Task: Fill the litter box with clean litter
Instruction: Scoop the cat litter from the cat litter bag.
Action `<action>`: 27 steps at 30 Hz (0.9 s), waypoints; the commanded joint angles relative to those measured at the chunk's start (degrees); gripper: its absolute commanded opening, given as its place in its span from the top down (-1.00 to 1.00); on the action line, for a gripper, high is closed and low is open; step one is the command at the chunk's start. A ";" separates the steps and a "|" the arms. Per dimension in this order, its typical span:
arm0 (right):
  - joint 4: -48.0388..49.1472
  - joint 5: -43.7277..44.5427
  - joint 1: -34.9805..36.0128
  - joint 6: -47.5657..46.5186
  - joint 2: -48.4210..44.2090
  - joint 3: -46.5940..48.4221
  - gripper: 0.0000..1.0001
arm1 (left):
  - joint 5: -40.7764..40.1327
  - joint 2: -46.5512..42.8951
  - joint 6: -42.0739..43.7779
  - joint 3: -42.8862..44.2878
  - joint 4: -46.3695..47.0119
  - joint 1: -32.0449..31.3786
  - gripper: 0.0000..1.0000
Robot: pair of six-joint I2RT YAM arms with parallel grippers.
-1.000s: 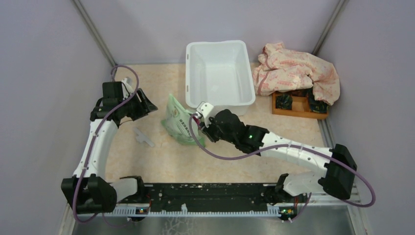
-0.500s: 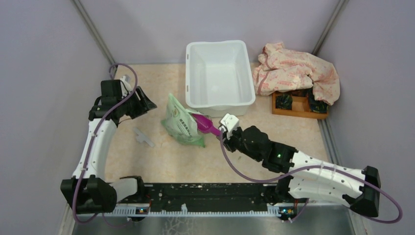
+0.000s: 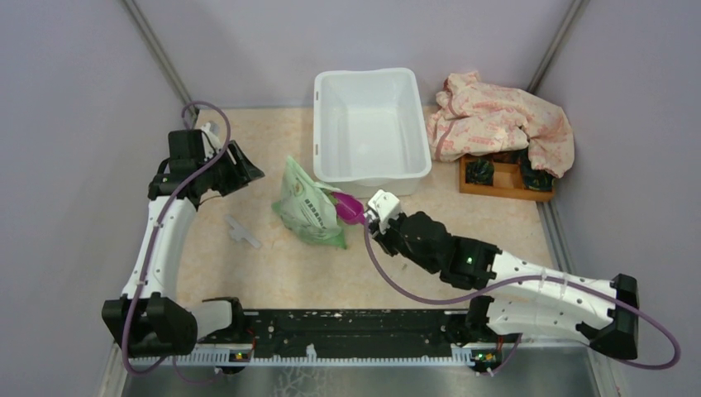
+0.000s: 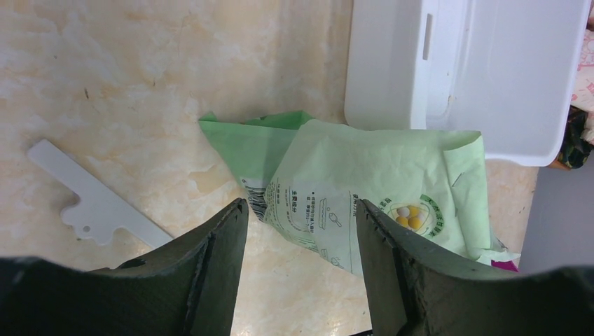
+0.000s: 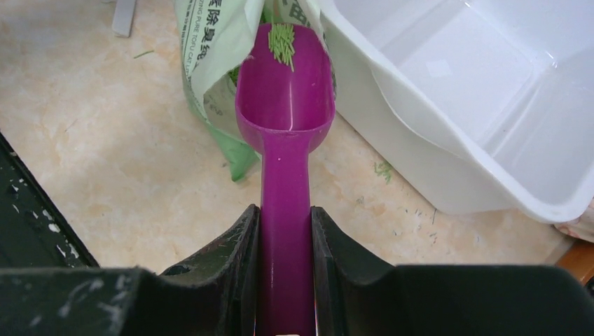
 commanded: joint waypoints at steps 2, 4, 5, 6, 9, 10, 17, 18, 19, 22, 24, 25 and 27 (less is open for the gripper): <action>-11.54 -0.08 0.41 1.24 9.35 17.83 1.00 | 0.59 0.92 0.11 1.97 0.98 0.34 -0.28; -17.27 0.18 0.39 0.88 13.61 24.11 1.00 | 0.98 1.20 0.11 1.99 1.26 0.39 -0.28; -17.89 0.68 0.41 0.19 14.35 25.49 1.00 | 1.22 1.08 0.11 1.96 1.39 0.36 -0.28; -16.68 1.13 0.34 -0.34 14.19 25.71 1.00 | 1.29 1.06 0.11 1.98 1.45 0.35 -0.28; -13.17 1.20 0.20 -1.17 11.95 24.02 1.00 | 1.38 0.62 0.39 2.14 1.36 0.35 -0.28; -12.07 1.23 0.15 -1.06 11.28 23.07 1.00 | 1.33 0.49 0.72 2.30 1.14 0.40 -0.28; -4.96 1.09 0.15 1.38 3.00 13.66 1.00 | 1.52 -0.95 1.16 2.08 0.68 0.38 -0.29; -6.63 1.04 0.18 1.63 3.41 14.62 1.00 | 1.60 -1.12 1.21 1.96 0.71 0.38 -0.29; -8.51 0.88 0.15 1.75 4.29 15.90 1.00 | 1.75 -1.33 1.05 1.73 0.93 0.39 -0.29; -13.87 0.25 0.10 1.68 8.07 21.10 1.00 | 2.52 -1.64 0.35 0.21 2.59 0.35 -0.29; -15.89 -1.70 -0.64 1.41 11.02 24.32 1.00 | 3.06 -1.64 -0.09 -0.83 3.32 0.35 -0.29; -17.38 -3.49 -1.97 1.46 12.96 26.41 1.00 | 3.42 -1.62 -0.31 -1.26 3.57 0.35 -0.28; -21.01 -7.60 -4.59 1.50 18.05 30.69 1.00 | 3.74 -1.65 -0.41 -1.79 3.88 0.35 -0.28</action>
